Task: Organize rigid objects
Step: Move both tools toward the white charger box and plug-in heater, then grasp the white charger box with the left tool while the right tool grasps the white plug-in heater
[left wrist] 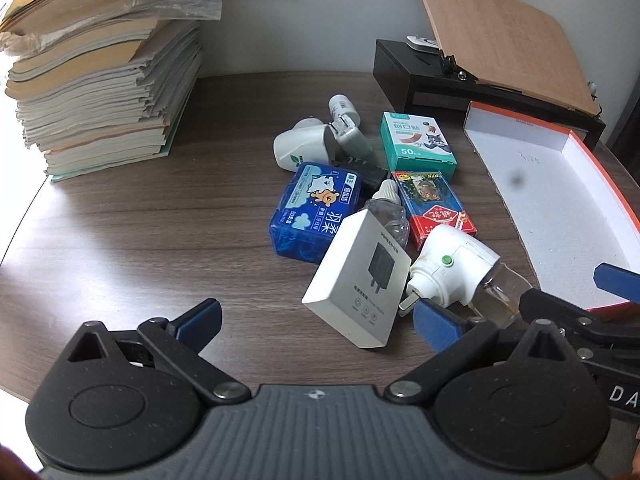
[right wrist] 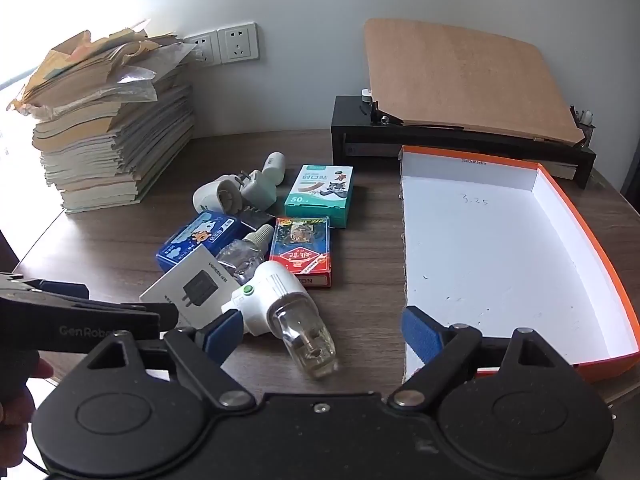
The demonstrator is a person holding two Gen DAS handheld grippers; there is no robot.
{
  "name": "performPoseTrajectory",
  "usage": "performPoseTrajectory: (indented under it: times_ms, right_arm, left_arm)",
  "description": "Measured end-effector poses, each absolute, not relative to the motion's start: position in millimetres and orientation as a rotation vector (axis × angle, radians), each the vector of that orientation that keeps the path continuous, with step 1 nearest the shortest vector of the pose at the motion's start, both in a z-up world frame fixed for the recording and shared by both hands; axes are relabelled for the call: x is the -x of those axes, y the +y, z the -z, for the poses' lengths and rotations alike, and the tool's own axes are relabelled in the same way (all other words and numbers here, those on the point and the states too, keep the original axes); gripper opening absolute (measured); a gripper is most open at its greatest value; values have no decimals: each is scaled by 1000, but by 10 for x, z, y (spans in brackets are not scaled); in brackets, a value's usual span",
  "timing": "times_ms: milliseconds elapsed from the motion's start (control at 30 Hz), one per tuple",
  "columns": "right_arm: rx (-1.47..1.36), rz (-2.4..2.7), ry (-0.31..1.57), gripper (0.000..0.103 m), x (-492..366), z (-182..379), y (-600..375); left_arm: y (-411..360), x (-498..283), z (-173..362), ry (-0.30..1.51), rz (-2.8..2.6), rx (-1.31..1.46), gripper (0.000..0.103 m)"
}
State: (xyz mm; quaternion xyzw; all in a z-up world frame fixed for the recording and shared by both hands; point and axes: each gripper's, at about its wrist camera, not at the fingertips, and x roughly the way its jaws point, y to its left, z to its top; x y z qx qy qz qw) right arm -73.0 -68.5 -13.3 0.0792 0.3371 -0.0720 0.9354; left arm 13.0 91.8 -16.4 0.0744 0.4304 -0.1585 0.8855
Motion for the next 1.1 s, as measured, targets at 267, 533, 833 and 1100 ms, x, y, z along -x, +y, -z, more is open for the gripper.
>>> performPoseTrajectory:
  times_ms: [267,533,833,1100]
  right_arm:
    - [-154,136,703,101,619,165,-678]
    - [-150,127,717,101,531,222,-658]
    - [-70,133,742,101,415,295,-667]
    - [-19,104,757,101,379,341,-674]
  left_arm:
    - [892,-205,203,906,337,-158,103]
    - [864,-304,255,922,335,-153,103]
    - [863,-388,309,942,331,-152,103]
    - [865,-393,338,949,328,-150,103]
